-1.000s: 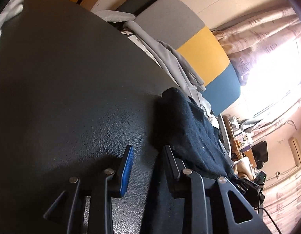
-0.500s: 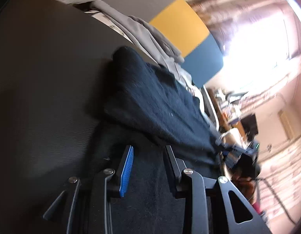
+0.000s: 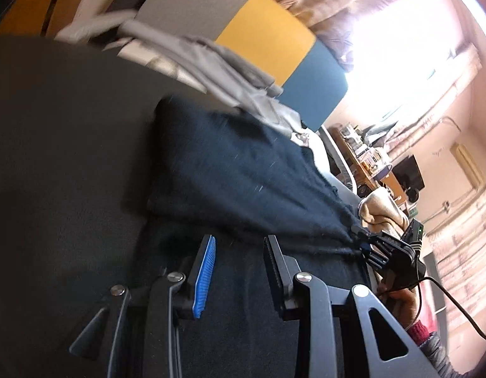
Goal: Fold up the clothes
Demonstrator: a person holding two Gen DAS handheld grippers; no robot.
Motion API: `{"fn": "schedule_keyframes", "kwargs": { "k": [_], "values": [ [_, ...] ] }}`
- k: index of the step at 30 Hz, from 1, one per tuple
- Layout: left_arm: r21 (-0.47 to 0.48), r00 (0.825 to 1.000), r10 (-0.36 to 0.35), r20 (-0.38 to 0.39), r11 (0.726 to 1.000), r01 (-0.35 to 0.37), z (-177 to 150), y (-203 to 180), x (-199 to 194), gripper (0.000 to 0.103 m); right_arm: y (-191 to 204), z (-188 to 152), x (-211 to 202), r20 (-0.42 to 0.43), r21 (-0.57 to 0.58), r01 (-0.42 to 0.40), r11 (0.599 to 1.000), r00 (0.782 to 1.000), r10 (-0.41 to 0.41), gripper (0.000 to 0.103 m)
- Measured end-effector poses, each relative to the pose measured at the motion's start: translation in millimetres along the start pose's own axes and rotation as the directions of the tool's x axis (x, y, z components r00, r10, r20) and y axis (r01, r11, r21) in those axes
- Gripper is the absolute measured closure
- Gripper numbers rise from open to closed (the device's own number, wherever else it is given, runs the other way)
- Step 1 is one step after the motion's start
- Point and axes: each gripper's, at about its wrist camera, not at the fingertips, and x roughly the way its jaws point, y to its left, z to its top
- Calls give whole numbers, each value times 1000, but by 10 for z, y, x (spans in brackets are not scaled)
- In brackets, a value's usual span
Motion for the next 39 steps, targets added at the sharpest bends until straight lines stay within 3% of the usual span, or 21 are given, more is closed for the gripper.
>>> {"fn": "schedule_keyframes", "kwargs": {
  "k": [3, 4, 5, 7, 10, 12, 13, 14, 16, 18, 22, 24, 26, 29, 31, 34, 37, 39],
  "values": [
    [68, 1000, 11, 14, 998, -12, 169, -146, 28, 71, -32, 4, -90, 16, 21, -17, 1000, 1000, 17, 74],
    [83, 1000, 21, 10, 996, -22, 221, -184, 65, 71, -53, 17, -113, 19, 43, -46, 998, 999, 46, 64],
    [92, 999, 34, 2, 995, -34, 267, -218, 119, 71, -95, 39, -113, 21, 95, -118, 988, 993, 117, 48],
    [114, 998, 55, -4, 992, -55, 348, -286, 213, 71, -180, 149, -105, 50, 188, -226, 956, 974, 221, 36],
    [142, 999, 54, 10, 988, -55, 418, -359, 246, 71, -204, 318, 21, 33, 220, -211, 952, 977, 209, 36],
    [164, 997, 70, 15, 984, -71, 464, -390, 304, 71, -210, 395, 137, 7, 218, -161, 963, 987, 163, 41],
    [176, 996, 86, 12, 981, -87, 486, -401, 338, 71, -199, 419, 170, 2, 201, -127, 971, 992, 129, 78],
    [184, 994, 106, 3, 977, -104, 492, -401, 385, 71, -179, 438, 181, 1, 181, -101, 978, 995, 102, 97],
    [203, 989, 148, -18, 969, -141, 500, -398, 485, 71, -108, 466, 143, 30, 117, -65, 991, 998, 62, 97],
    [228, 971, 224, -80, 953, -200, 447, -338, 635, 71, -7, 459, 93, 41, 11, 4, 1000, 999, -4, 97],
    [244, 965, 244, -96, 946, -215, 303, -259, 687, 71, 106, 340, 121, 0, -175, 182, 968, 983, -184, 97],
    [248, 963, 251, -98, 943, -221, 292, -267, 676, 71, 64, 285, 93, -8, -194, 209, 958, 977, -214, 85],
    [247, 962, 253, -105, 943, -222, 300, -277, 662, 71, -32, 309, 27, -14, -155, 200, 967, 979, -204, 40],
    [243, 965, 242, -101, 946, -212, 332, -295, 594, 70, -26, 322, -145, 24, -162, 218, 962, 976, -217, 37],
    [238, 970, 230, -80, 949, -206, 366, -308, 519, 70, 166, 327, -314, 96, -238, 265, 934, 964, -249, 37],
    [225, 974, 224, -45, 952, -209, 473, -289, 440, 69, 542, 283, -419, 136, -364, 241, 899, 969, -205, 37],
    [211, 975, 222, -20, 954, -213, 646, -250, 463, 69, 911, 133, -242, 47, -498, 148, 855, 989, -144, 37],
    [221, 972, 233, -20, 949, -223, 778, -220, 556, 69, 1070, 14, -36, -9, -564, 131, 815, 986, -165, 37]
  ]
}}
